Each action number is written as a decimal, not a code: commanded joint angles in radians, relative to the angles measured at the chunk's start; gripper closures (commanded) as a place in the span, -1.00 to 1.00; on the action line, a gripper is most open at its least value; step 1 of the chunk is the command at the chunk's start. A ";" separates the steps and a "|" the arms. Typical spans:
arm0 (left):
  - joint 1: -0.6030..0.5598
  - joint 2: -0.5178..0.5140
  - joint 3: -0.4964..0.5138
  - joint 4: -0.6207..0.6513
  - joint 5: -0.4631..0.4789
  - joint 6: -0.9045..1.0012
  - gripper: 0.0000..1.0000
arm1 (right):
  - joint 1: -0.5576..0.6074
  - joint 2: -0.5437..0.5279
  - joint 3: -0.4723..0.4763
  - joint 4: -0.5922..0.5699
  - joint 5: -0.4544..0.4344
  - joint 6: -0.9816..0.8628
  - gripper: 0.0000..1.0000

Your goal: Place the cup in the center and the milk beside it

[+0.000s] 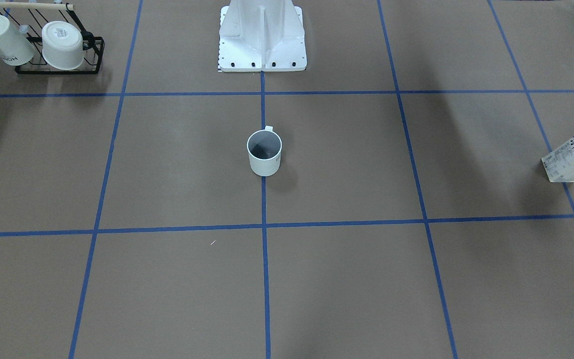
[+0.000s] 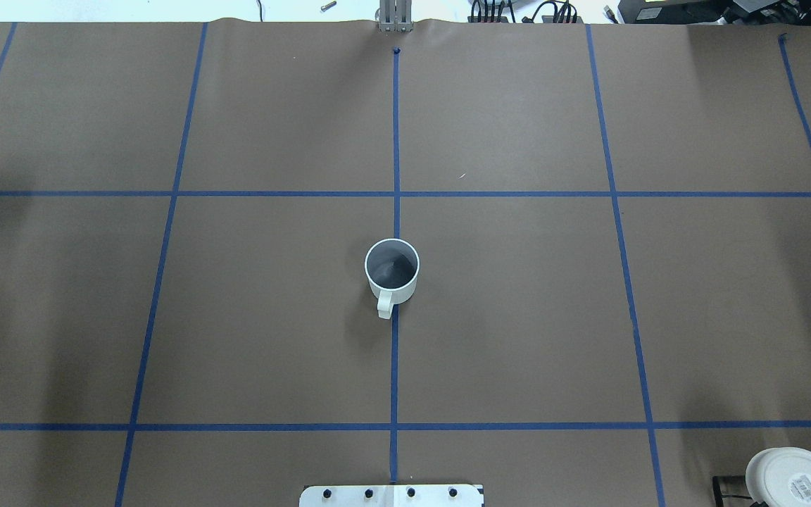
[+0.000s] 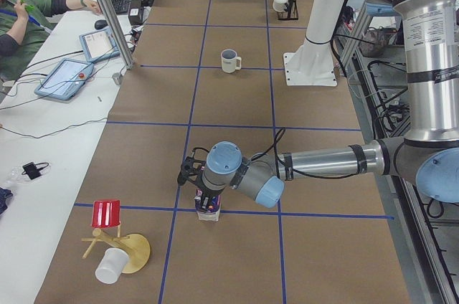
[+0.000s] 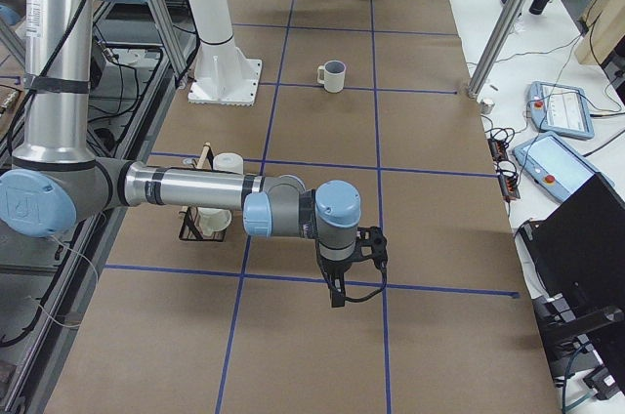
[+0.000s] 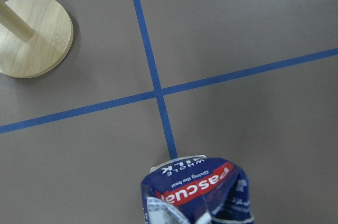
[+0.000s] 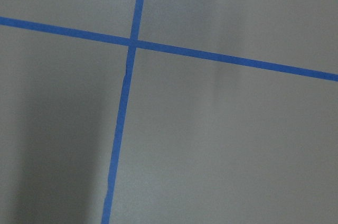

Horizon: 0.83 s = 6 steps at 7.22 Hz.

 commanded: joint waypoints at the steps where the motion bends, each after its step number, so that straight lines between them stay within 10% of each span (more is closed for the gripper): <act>1: 0.009 0.000 0.001 -0.003 0.004 -0.001 0.89 | -0.001 0.003 -0.010 0.001 -0.003 0.000 -1.00; 6: 0.006 -0.018 -0.030 0.005 -0.008 -0.005 1.00 | -0.001 0.008 -0.010 0.001 -0.002 0.002 -1.00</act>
